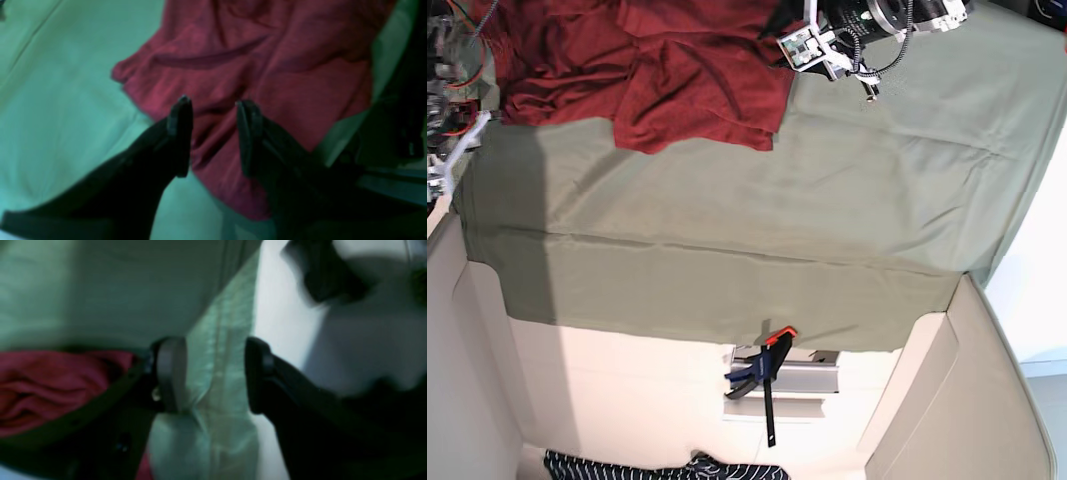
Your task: Fold the T-shirt properly
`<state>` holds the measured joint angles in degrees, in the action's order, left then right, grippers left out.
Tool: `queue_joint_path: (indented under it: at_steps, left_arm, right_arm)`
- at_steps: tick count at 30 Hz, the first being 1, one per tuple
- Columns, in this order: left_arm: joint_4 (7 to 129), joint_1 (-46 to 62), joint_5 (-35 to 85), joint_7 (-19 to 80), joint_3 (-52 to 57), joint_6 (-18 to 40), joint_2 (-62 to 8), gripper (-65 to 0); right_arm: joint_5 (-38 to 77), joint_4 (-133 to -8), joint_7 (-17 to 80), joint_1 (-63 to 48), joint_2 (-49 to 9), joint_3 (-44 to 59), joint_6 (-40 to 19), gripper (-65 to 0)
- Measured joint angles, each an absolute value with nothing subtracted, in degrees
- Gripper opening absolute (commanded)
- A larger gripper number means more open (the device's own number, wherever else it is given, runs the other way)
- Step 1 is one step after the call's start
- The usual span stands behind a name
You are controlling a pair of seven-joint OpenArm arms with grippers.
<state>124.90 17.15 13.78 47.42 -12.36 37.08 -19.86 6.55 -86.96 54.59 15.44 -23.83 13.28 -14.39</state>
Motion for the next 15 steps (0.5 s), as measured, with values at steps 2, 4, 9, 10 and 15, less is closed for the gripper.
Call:
queue_joint_path:
  at_steps: [2, 4, 9, 10, 15]
  left_arm:
    - [123.52, 17.15, 13.96, 45.56, -12.25, 36.95, -19.84, -39.5]
    - [121.47, 17.15, 13.91, 43.48, -12.23, 36.91, -19.84, -39.5]
    - [112.75, 15.73, 13.78, 39.07, -12.19, 36.86, -19.84, -39.5]
    - [110.85, 15.09, 13.61, 39.05, -12.19, 36.82, -19.86, -39.5]
    - [102.94, 12.67, 13.76, 38.89, -12.14, 36.60, -19.70, -39.5]
  right_arm:
    - [15.18, -85.58, 55.70, 15.46, -24.01, 18.79, -16.95, -36.1]
    - [23.31, -83.26, 58.59, 15.57, -24.12, 23.59, -20.36, -36.1]
    - [41.54, -75.50, 66.15, 15.29, -23.99, 31.73, -28.56, -36.1]
    - [44.23, -73.69, 67.44, 15.22, -23.99, 32.27, -29.28, -36.1]
    - [54.63, -64.58, 74.35, 15.11, -23.88, 30.81, -31.88, -36.1]
